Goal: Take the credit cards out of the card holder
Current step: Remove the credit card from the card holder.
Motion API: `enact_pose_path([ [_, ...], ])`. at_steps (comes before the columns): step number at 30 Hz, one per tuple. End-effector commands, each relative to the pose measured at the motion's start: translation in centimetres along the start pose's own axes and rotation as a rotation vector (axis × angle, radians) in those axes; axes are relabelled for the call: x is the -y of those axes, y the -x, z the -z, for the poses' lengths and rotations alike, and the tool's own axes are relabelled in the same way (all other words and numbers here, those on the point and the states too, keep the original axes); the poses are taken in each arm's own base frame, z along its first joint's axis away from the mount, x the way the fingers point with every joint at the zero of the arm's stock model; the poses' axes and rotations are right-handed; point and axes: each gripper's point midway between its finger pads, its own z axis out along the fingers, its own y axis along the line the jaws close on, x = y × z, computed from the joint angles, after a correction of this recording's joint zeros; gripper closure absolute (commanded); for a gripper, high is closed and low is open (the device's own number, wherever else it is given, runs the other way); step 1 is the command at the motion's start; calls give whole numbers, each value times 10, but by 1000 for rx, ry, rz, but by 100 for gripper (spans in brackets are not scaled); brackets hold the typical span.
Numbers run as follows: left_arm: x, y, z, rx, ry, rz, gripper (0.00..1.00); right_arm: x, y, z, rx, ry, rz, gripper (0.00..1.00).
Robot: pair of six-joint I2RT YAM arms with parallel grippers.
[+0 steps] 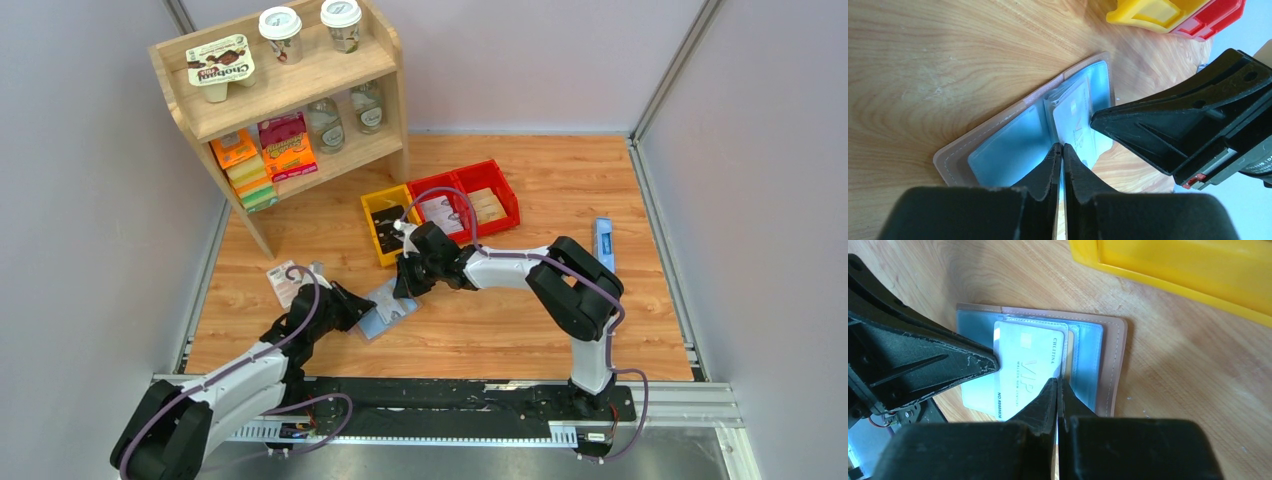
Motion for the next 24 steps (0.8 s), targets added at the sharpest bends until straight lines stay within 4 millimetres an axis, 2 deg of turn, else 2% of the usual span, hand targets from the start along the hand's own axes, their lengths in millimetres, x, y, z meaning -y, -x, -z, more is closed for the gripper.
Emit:
enact_pose_path([
  [1,-30,-15,4,-15,13,-16,91,61,-45,5,-117,-238,-23,100],
  [10,-20,-22,-5,-82,-5,-42,100,112,-75,25,-174,-400,-142,100],
  [11,-13,-20,-7,-80,-23,-45,100,118,-77,29,-179,-421,-151,100],
  [13,-15,-24,-9,-106,-14,-47,100,131,-79,39,-177,-469,-174,100],
  [15,-1,-20,-15,-116,-40,-57,100,145,-83,50,-179,-512,-215,100],
  [16,-3,-23,-17,-135,-30,-54,100,151,-83,55,-175,-526,-233,100],
  [17,3,-22,-18,-134,-46,-57,100,155,-84,59,-173,-537,-250,100],
  [20,3,-25,-22,-160,-38,-52,100,164,-83,70,-161,-554,-288,100],
  [24,6,-26,-27,-175,-38,-48,100,162,-77,75,-146,-541,-291,100],
])
